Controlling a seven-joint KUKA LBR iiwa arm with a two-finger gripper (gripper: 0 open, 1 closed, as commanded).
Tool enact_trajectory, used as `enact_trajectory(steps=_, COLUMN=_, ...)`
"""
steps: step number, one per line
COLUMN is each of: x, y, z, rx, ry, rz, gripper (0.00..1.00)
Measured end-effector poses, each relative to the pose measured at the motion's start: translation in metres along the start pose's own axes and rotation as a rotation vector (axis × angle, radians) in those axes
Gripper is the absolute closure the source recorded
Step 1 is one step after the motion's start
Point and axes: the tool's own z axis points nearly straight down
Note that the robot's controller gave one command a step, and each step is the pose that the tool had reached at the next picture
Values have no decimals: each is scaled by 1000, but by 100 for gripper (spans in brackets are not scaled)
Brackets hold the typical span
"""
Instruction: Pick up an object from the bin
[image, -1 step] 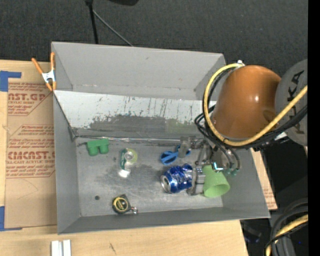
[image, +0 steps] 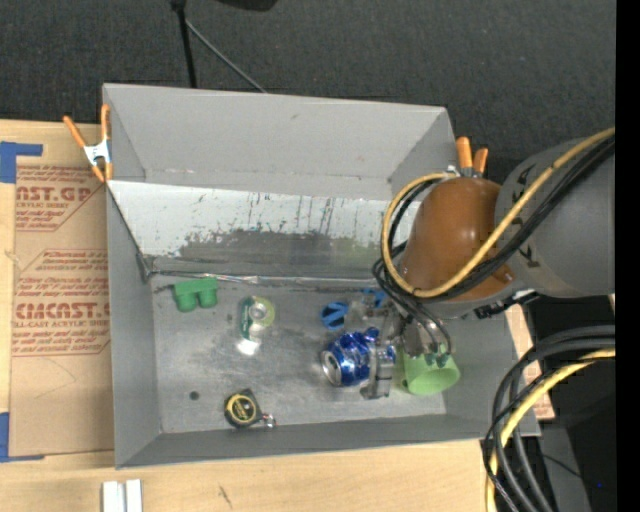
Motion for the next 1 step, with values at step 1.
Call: enact_trajectory(steps=1, x=15, y=-9, z=58, rx=-1, ry=2, rz=-14, gripper=0)
